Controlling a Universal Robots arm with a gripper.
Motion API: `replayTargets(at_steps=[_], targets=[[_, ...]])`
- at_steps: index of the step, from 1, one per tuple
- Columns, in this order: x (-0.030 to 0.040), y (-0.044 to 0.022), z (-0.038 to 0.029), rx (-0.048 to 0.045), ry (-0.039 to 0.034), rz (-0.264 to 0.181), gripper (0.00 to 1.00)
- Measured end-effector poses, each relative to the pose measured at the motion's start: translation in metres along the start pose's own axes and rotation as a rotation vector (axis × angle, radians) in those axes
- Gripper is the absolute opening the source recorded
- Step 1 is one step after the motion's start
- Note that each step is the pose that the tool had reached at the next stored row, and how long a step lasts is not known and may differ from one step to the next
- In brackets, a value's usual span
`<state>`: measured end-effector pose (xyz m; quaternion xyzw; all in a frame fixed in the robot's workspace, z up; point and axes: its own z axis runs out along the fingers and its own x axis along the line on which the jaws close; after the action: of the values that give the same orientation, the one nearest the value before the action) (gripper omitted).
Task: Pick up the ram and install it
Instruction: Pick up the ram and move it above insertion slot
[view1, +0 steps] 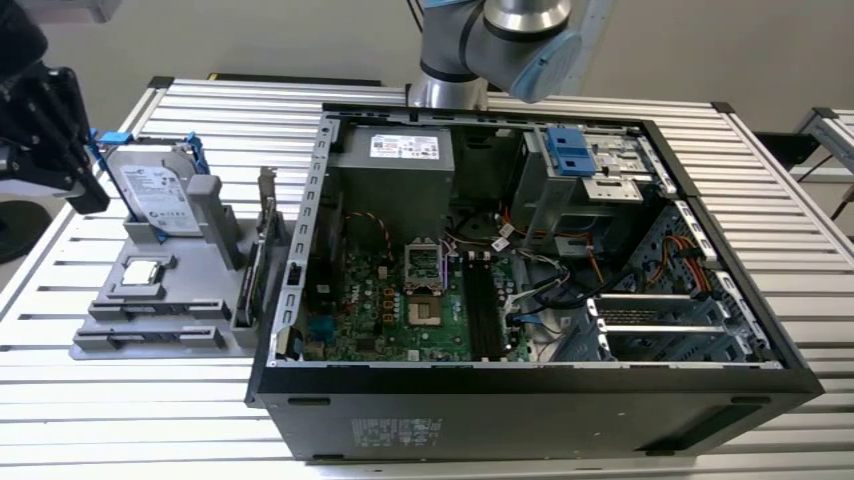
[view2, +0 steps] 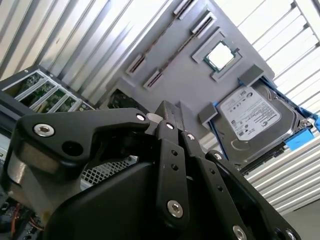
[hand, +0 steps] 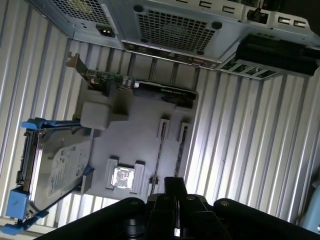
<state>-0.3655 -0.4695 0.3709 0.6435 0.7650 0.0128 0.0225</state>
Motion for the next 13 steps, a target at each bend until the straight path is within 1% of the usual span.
replayTargets(at_steps=[2,4,11,13], targets=[[0.0000,0.0000,0.0002,0.0012,-0.0008,0.022,0.00],[0.0001,-0.0001,0.0001,0.0043,-0.0015,0.044,0.00],[0.0000,-0.0001,0.0001,0.0213,-0.0026,0.116,0.00],[0.0000,-0.0001,0.0001,0.0250,-0.0030,0.137,0.00]])
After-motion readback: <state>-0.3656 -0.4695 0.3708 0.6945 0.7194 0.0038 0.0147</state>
